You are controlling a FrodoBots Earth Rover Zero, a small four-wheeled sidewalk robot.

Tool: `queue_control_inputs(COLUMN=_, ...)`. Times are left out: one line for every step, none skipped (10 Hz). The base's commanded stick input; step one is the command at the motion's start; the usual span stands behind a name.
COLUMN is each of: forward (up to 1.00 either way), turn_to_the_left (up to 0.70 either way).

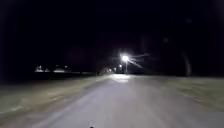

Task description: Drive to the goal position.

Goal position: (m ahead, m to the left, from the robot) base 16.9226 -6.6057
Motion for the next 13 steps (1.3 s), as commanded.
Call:
queue_control_inputs(forward=0.85, turn_to_the_left=-0.01)
queue_control_inputs(forward=0.85, turn_to_the_left=-0.02)
queue_control_inputs(forward=0.85, turn_to_the_left=-0.03)
queue_control_inputs(forward=0.85, turn_to_the_left=-0.07)
queue_control_inputs(forward=0.85, turn_to_the_left=-0.14)
queue_control_inputs(forward=0.85, turn_to_the_left=-0.23)
queue_control_inputs(forward=0.85, turn_to_the_left=-0.23)
queue_control_inputs(forward=0.85, turn_to_the_left=-0.23)
queue_control_inputs(forward=0.85, turn_to_the_left=-0.23)
queue_control_inputs(forward=0.85, turn_to_the_left=-0.23)
queue_control_inputs(forward=0.85, turn_to_the_left=-0.20)
queue_control_inputs(forward=0.85, turn_to_the_left=-0.10)
queue_control_inputs(forward=0.85, turn_to_the_left=-0.04)
